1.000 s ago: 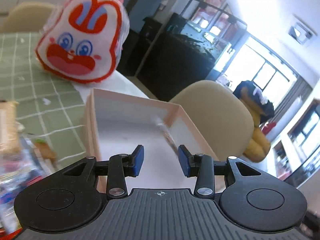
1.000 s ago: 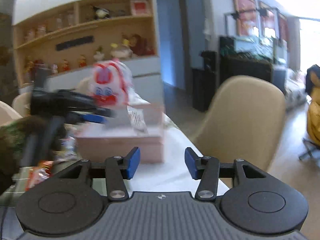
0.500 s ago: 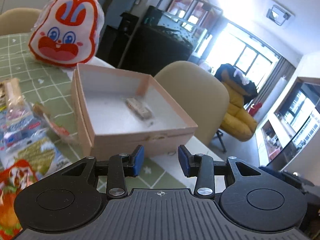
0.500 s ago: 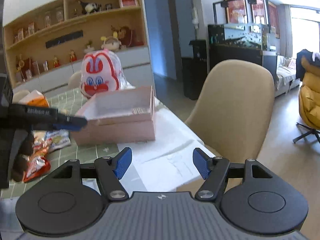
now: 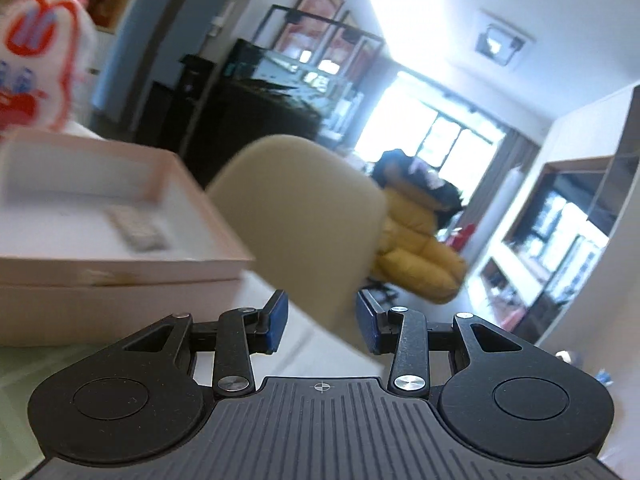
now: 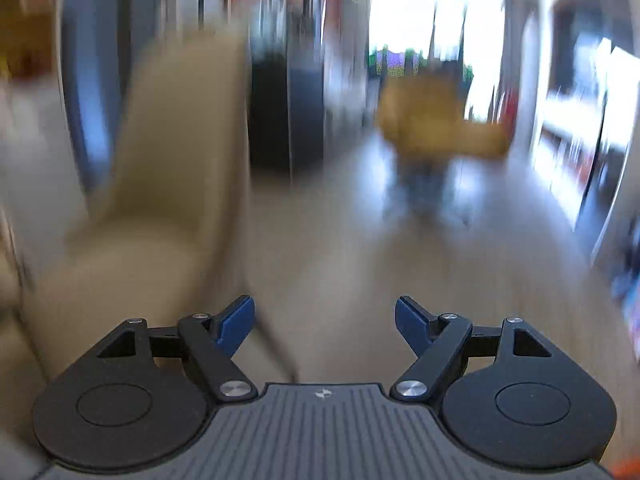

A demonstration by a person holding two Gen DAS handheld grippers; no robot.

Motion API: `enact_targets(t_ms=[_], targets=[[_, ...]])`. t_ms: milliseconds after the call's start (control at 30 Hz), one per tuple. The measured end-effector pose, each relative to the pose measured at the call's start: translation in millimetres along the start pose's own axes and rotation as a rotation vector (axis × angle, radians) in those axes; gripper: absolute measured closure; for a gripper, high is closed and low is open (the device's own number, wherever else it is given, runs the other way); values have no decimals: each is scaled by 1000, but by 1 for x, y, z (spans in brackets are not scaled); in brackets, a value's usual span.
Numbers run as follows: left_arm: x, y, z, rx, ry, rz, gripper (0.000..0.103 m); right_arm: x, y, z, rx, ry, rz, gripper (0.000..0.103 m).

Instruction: Organize snacks

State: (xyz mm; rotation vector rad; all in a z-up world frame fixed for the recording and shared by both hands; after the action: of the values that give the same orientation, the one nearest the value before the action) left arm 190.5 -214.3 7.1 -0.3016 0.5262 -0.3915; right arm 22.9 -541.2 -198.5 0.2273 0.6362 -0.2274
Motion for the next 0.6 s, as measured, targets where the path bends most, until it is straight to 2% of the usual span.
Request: enact_targets(t_ms=[67, 167, 233, 267, 300, 367, 500, 600], targets=[[14, -9, -4, -35, 6, -53, 60, 65, -19, -71, 61, 272, 70, 28], [29, -16, -8, -64, 9, -104, 61, 142, -28, -183, 223, 619, 175, 45], [33, -20, -11, -71, -46, -136, 60, 184, -28, -255, 332, 814, 216, 54], [33, -22, -13, -67, -78, -152, 60, 201, -27, -287, 375, 883, 215, 54], [34, -25, -16, -60, -91, -166, 60, 217, -26, -316, 414, 942, 212, 58], [38, -27, -20, -63, -79, -191, 60, 241, -23, -354, 468, 1004, 211, 59], [51, -20, -22, -115, -30, -174, 60, 280, -19, -418, 573, 1120, 188, 59], [54, -13, -24, -156, -17, -163, 61, 301, -14, -447, 533, 1170, 112, 59]])
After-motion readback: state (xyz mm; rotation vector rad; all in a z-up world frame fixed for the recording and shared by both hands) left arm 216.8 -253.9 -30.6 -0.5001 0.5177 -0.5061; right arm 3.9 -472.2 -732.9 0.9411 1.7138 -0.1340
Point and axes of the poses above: each gripper's, at about its wrist camera, not at the fingertips, and x roughly the way its jaws point, y to its left, z to its top, the point moved 3 cm from there along x, roughly the way its jaws point, and after that the axes turned 14 degrees about z, right-handed, at the moved point
